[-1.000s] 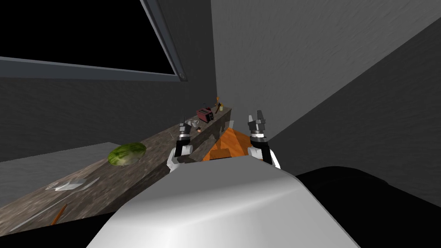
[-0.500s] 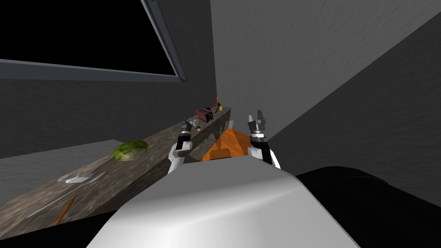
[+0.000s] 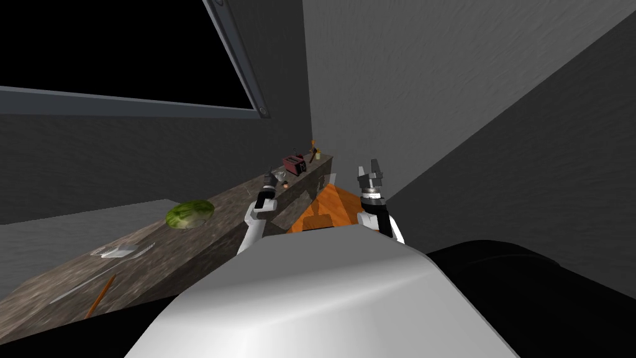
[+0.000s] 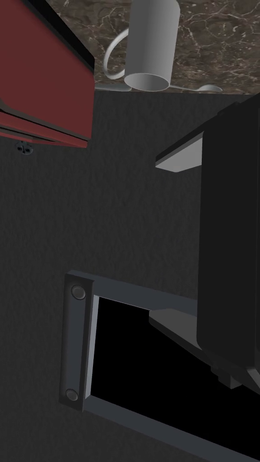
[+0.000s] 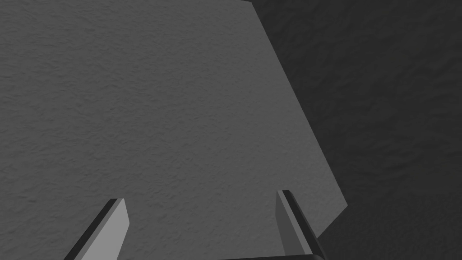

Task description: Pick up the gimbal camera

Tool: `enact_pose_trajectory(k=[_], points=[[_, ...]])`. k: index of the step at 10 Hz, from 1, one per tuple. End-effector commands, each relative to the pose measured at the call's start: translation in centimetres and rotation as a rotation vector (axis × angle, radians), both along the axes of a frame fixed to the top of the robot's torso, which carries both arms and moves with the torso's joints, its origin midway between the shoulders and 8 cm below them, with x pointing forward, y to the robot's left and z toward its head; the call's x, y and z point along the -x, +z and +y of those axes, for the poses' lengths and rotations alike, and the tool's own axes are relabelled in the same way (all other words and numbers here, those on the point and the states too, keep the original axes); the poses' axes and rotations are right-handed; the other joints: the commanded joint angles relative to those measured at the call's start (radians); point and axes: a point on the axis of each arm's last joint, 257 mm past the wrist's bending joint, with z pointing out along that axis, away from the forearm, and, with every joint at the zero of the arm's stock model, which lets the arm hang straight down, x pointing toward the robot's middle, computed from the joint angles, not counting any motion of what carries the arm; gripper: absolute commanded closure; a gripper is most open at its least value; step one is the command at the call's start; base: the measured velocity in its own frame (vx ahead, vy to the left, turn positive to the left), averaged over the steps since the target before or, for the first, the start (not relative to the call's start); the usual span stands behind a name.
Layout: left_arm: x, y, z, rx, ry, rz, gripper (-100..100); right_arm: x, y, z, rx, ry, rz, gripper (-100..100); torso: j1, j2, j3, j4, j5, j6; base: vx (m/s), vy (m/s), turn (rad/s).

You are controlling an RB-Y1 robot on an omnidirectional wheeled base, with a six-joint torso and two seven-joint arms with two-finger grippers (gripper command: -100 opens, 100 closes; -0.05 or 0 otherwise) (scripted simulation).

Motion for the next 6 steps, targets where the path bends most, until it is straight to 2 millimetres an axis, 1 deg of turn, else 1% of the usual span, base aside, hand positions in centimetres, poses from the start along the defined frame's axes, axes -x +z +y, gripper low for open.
enact_pose_trajectory(k=[1,2,3,4,5,6], points=[[-1.7,-0.6,0.9,0.006,0.012,0.046,-100,0.0,0.0,0.0,0.000,0.000,0.000,0,0.000,0.000,0.000,0.000,0.000,0.000,-0.042,-0.036,0.004],[-2.1,-1.4,1.2,0.010,0.016,0.063,-100,0.0,0.0,0.0,0.000,0.000,0.000,0,0.000,0.000,0.000,0.000,0.000,0.000,-0.028,-0.033,0.003],[-3.3,-1.5,2.0,0.016,0.027,0.094,-100,0.0,0.0,0.0,0.000,0.000,0.000,0,0.000,0.000,0.000,0.000,0.000,0.000,-0.032,-0.045,0.003],[-3.6,-2.2,2.1,0.020,0.031,0.113,-100,0.0,0.0,0.0,0.000,0.000,0.000,0,0.000,-0.001,0.000,0.000,0.000,0.000,-0.026,-0.035,0.001],[-5.0,-2.3,2.9,0.029,0.042,0.142,-100,0.0,0.0,0.0,0.000,0.000,0.000,0,0.000,-0.001,0.000,0.000,0.000,0.000,-0.028,-0.032,0.000],[-5.1,-3.1,3.2,0.032,0.048,0.163,-100,0.0,0.0,0.0,0.000,0.000,0.000,0,0.000,-0.001,-0.001,0.000,0.000,0.000,-0.018,-0.027,-0.004]])
